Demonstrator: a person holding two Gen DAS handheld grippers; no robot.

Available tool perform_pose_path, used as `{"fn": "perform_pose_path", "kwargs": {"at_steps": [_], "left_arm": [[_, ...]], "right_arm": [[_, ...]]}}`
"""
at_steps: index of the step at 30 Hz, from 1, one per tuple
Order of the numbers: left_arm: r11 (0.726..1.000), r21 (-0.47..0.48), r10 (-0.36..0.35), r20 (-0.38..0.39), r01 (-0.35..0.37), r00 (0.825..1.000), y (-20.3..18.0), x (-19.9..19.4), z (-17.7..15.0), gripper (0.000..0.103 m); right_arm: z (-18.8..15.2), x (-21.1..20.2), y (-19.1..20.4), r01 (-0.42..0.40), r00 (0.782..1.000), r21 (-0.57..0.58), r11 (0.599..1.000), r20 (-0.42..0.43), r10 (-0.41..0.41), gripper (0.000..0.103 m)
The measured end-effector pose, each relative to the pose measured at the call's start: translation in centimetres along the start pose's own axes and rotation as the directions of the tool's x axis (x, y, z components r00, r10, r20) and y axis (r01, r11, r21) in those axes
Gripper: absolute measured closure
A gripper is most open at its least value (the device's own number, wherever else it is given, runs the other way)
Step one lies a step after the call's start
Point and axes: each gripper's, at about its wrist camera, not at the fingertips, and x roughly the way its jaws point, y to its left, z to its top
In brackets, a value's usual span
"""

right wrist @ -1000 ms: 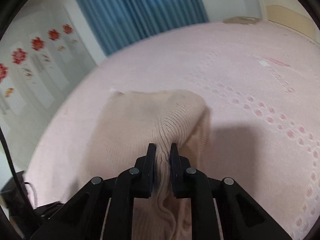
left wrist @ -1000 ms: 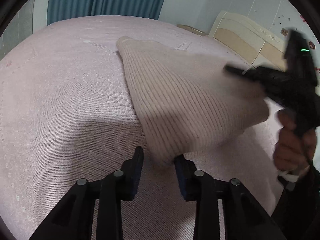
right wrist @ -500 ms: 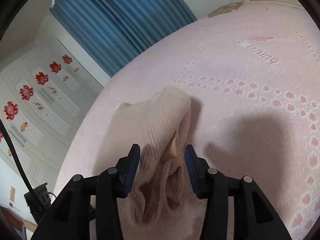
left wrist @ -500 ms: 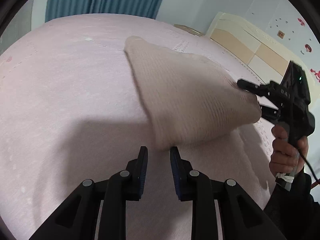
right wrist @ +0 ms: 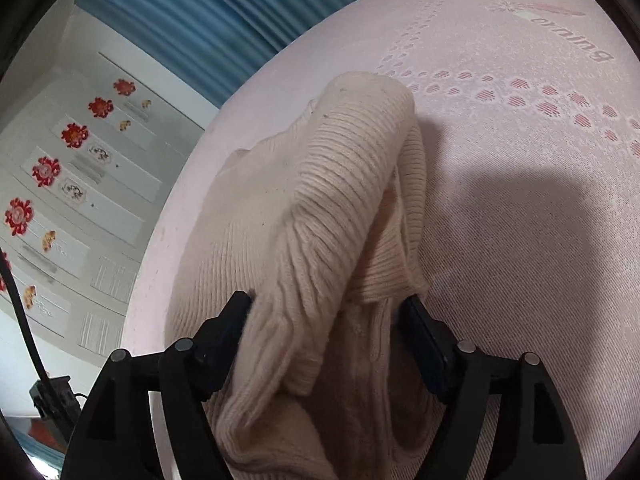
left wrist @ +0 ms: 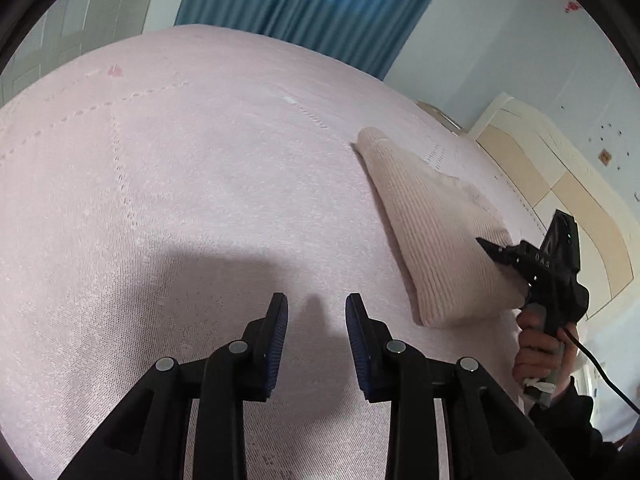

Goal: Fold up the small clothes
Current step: 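Grasp the folded sweater bundle with the right gripper and lift it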

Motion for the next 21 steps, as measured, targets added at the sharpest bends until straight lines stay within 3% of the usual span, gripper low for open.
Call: {"fn": "perform_pose_path", "kwargs": {"at_steps": [1,3,5,7,11,14,16,21], "left_arm": [[1.000,-0.002,0.004,-0.002,-0.004,1.000,-0.2,-0.2,-0.3,0.074],[1.000,-0.001,0.000,-0.009,0.000,1.000,-1.0,0.0,-1.1,0.074],[1.000,0.009,0.005,-0.008,-0.005,1.000,-1.4,-0.5,-1.5,0.074],[1.000,0.019,0.006,-0.007,-0.006,1.000,-0.8,-0.4,-1.1,0.074],[1.000,0.016,0.010,-0.010,-0.010,1.000,-0.3,-0.9,-1.0,0.074],[1.000,0.004,-0.009,-0.008,0.009,1.000,-0.1,-1.2,-0.9,0.074],[1.000,0.006,-0.021,0.002,0.021,1.000,-0.2,-1.4,-0.8,0.074],[1.000,0.021,-0.014,-0.001,0.014,1.000,-0.1,-1.3,-0.9,0.074]], "right_arm": [[0.1,0.1,-0.5,-0.060,0.998,0.031,0.998,-0.025,0.061,0.057],[0.4,0.1,-1.7,-0.129,0.990,0.097,0.987,-0.046,0.134,0.063],[0.5,-0.3,-1.8,-0.134,0.989,0.104,0.986,-0.046,0.139,0.067],[0.4,-0.9,-1.0,-0.090,0.994,0.061,0.994,-0.055,0.094,0.068],[0.0,-2.3,-0.4,-0.036,0.999,0.008,0.999,-0.036,0.036,0.064],[-0.3,-2.7,-1.1,-0.052,0.998,0.075,0.996,-0.028,0.054,0.064],[-0.2,-2.2,-1.4,-0.033,0.999,0.115,0.993,-0.039,0.038,0.048],[0.1,-0.2,-1.3,-0.030,0.998,0.130,0.991,-0.057,0.038,0.031]]}}
